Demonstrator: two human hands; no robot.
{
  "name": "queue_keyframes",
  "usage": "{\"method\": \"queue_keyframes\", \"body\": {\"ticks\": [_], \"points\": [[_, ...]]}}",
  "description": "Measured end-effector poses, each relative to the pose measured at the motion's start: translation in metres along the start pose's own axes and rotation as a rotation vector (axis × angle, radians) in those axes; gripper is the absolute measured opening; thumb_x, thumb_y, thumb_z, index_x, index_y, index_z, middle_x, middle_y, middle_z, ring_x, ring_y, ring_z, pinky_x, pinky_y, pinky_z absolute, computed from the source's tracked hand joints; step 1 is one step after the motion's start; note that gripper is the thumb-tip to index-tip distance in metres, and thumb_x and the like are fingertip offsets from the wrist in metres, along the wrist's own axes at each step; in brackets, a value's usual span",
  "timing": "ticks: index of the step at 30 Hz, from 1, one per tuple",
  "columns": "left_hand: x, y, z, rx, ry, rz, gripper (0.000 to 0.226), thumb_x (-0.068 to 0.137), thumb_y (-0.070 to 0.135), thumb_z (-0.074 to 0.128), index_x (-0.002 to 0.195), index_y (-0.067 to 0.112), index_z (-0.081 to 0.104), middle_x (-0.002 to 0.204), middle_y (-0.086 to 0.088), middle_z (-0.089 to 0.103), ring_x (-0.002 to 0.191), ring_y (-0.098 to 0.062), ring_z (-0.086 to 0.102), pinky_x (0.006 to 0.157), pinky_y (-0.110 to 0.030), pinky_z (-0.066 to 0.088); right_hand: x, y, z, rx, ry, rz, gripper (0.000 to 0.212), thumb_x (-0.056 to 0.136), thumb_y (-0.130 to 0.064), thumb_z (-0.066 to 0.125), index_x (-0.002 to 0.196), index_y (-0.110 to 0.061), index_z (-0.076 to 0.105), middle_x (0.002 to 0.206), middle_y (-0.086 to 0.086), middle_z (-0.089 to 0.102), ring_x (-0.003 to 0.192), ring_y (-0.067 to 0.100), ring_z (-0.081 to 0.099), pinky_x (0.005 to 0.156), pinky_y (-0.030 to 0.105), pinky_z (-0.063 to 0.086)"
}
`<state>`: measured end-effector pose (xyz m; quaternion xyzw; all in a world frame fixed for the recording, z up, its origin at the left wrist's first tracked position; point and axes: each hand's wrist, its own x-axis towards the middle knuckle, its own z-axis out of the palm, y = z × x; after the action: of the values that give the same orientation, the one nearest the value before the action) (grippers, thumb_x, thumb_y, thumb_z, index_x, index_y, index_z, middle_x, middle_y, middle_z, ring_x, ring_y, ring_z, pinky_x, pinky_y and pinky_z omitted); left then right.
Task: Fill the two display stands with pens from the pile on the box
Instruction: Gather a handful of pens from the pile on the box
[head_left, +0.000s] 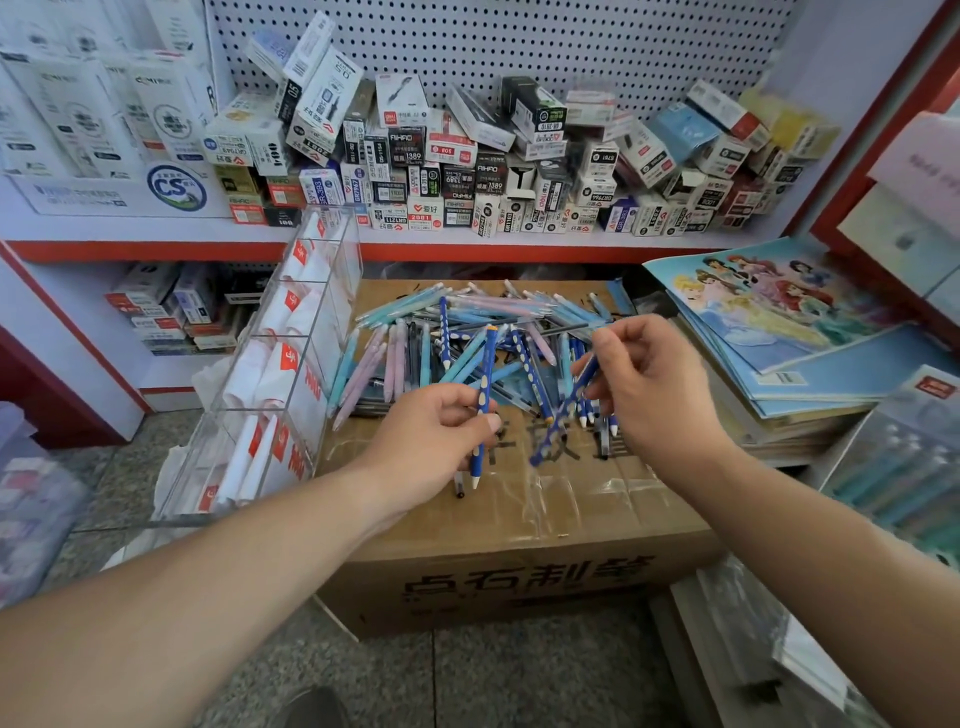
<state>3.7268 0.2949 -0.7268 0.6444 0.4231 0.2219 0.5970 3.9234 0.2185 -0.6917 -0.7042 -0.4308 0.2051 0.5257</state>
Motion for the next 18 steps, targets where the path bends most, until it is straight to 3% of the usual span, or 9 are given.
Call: {"method": "queue_keyframes", "body": {"ticks": [6,10,11,15,18], "points": [[-0.005,-0.001,0.012,-0.155,-0.240,-0.121,0.019,0.099,0.005,0.063,0.115,0.013,0.068,0.100,-0.011,0.079,0.095,-0.026,0.077,0.083,-0.040,0.063,-0.002,0.000,0.032,0.069,-0.194,0.061,0.020,0.098,-0.024,0.066,0.098,-0.005,0.062,0.071,0.009,0.072,0.056,0.018,0.063,0.053,0.031,0.058],[-0.002,-0.003,0.005,-0.174,-0.183,-0.131,0.021,0.096,0.003,0.066,0.116,0.009,0.067,0.100,-0.015,0.078,0.089,-0.026,0.078,0.071,-0.036,0.064,0.009,0.007,0.043,0.166,-0.231,0.159,0.023,0.099,-0.030,0.065,0.096,-0.007,0.068,0.080,0.012,0.072,0.057,0.018,0.066,0.053,0.030,0.056],[-0.001,-0.004,0.002,-0.181,-0.153,-0.139,0.021,0.095,0.003,0.067,0.115,0.009,0.067,0.099,-0.014,0.078,0.088,-0.026,0.078,0.068,-0.034,0.064,0.013,0.013,0.042,0.074,-0.208,0.146,0.022,0.099,-0.032,0.065,0.094,-0.011,0.069,0.081,0.008,0.072,0.058,0.016,0.066,0.053,0.031,0.055],[0.001,-0.008,-0.004,-0.192,-0.073,-0.148,0.016,0.097,0.002,0.066,0.112,0.005,0.065,0.094,-0.013,0.079,0.086,-0.026,0.078,0.066,-0.034,0.063,0.025,0.050,0.037,-0.665,-0.218,0.017,0.013,0.096,-0.036,0.068,0.096,-0.023,0.067,0.089,-0.005,0.067,0.079,0.014,0.065,0.068,0.030,0.056],[0.001,-0.010,-0.005,-0.176,-0.067,-0.147,0.015,0.096,0.002,0.066,0.111,0.005,0.065,0.094,-0.013,0.079,0.086,-0.025,0.078,0.067,-0.036,0.064,0.024,0.060,0.043,-0.894,-0.249,0.046,0.025,0.096,-0.044,0.065,0.105,-0.021,0.066,0.106,0.001,0.059,0.083,0.023,0.064,0.073,0.040,0.059]]}}
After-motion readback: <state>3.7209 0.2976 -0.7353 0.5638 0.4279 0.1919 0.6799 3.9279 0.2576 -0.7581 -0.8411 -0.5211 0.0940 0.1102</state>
